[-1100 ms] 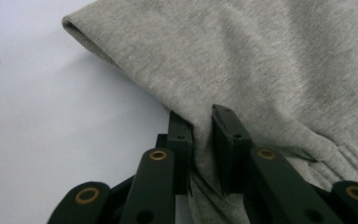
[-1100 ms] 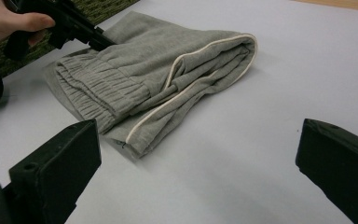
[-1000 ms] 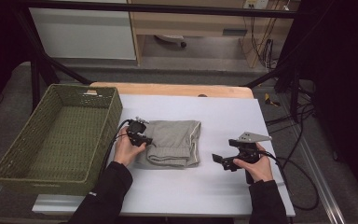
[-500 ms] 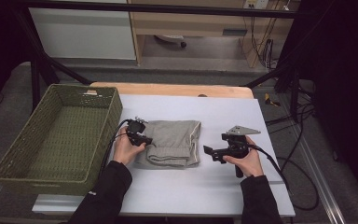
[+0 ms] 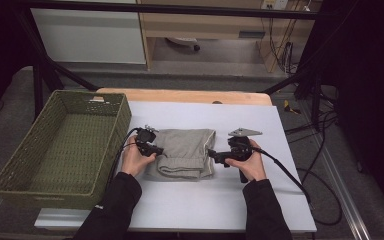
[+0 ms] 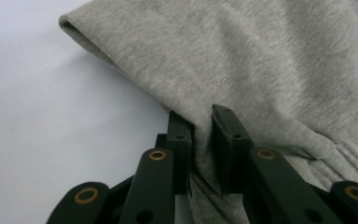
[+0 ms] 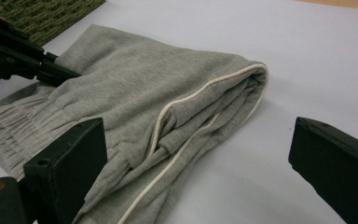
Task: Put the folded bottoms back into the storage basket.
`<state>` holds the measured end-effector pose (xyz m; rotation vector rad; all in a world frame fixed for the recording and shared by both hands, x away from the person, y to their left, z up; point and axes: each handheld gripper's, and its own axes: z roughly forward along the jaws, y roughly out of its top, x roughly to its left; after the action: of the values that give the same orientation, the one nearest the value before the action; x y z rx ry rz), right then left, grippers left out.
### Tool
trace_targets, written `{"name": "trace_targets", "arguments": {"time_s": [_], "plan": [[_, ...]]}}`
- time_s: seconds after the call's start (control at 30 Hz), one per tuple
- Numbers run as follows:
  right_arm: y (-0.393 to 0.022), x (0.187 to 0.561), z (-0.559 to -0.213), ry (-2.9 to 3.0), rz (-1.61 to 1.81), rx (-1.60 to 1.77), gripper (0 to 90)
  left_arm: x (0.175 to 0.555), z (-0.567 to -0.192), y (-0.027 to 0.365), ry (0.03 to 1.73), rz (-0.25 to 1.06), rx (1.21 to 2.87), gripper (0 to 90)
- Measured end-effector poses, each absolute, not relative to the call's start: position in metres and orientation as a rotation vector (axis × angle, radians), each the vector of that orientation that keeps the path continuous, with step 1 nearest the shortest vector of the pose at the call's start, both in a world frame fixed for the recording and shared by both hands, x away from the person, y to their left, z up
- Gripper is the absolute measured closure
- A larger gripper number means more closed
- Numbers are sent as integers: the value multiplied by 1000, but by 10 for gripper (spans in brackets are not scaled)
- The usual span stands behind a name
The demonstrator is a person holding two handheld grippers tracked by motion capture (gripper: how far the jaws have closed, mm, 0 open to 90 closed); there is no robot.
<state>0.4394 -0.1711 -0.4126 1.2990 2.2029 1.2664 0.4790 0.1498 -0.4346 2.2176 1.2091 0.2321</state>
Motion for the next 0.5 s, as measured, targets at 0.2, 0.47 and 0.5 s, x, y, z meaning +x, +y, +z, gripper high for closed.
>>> {"name": "trace_targets", "arguments": {"time_s": [0.2,0.47,0.5], "plan": [[-161,449,-419,2212,1226,1320,57,479,-435,150,1209,229,2217,774],[-149,459,-428,2213,1202,1350,68,479,-435,150,1205,232,2217,774],[-148,460,-429,2212,1201,1356,71,479,-435,150,1204,232,2217,774]]}}
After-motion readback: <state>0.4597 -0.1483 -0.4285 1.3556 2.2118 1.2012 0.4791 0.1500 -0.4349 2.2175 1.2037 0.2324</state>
